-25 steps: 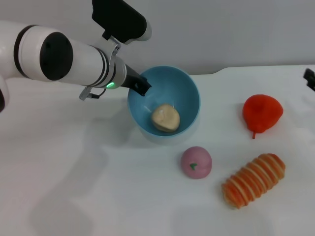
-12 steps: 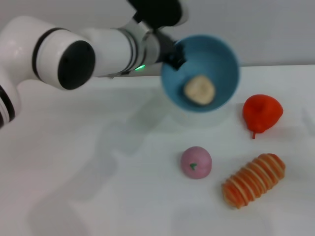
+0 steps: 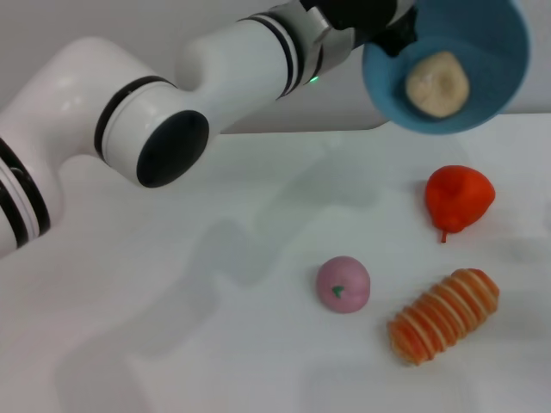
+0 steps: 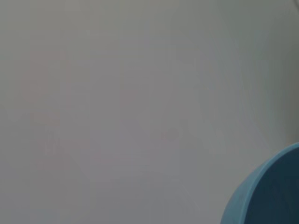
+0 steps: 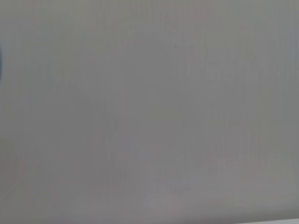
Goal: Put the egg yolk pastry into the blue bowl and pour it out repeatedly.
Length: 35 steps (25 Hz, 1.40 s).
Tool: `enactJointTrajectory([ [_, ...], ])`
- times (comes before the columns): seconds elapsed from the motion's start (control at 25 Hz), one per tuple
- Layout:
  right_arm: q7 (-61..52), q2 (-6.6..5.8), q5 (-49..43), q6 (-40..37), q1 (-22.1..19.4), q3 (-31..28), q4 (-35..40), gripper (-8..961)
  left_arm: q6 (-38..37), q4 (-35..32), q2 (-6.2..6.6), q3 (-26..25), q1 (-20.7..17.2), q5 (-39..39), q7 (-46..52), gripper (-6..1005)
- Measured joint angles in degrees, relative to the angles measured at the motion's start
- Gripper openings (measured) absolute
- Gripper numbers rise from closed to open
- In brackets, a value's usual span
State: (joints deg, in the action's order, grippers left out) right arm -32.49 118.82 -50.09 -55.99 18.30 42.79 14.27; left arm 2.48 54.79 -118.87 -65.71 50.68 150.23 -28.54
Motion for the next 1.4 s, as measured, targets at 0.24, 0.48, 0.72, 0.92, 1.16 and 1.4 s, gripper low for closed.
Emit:
enactJointTrajectory([
  [0.24, 0.06, -0.03, 0.05, -0.04, 0.34, -0.04, -0.29, 558, -7.15, 0.12, -0.17, 0.8, -0.04, 0.04, -5.16, -1],
  [0.48, 0.09, -0.08, 0.08, -0.08, 0.51, -0.08, -0.34, 558, -16.13, -0.48, -0.19, 3.05, -1.21, -0.28, -11.01, 0],
  [0.72, 0.12, -0.09, 0.09, 0.03, 0.55, -0.08, -0.39, 558, -26.27, -1.01, -0.22, 7.17, -4.08, -0.54, -16.39, 0],
  [0.92, 0.14, -0.09, 0.08, 0.24, 1.21, -0.07, -0.39, 558, -34.71, -1.84, -0.22, 12.28, -5.96, -0.55, -23.38, 0],
  [1.16, 0.15, -0.14, 0.08, 0.34, 1.79, -0.07, -0.38, 558, -36.55, -2.18, -0.22, 14.79, -6.21, -0.7, -27.12, -1],
  [1.4, 0.15, -0.17, 0.08, 0.6, 1.82, -0.07, -0.38, 559, -36.53, -2.01, -0.22, 15.8, -5.95, -0.87, -30.35, 0],
])
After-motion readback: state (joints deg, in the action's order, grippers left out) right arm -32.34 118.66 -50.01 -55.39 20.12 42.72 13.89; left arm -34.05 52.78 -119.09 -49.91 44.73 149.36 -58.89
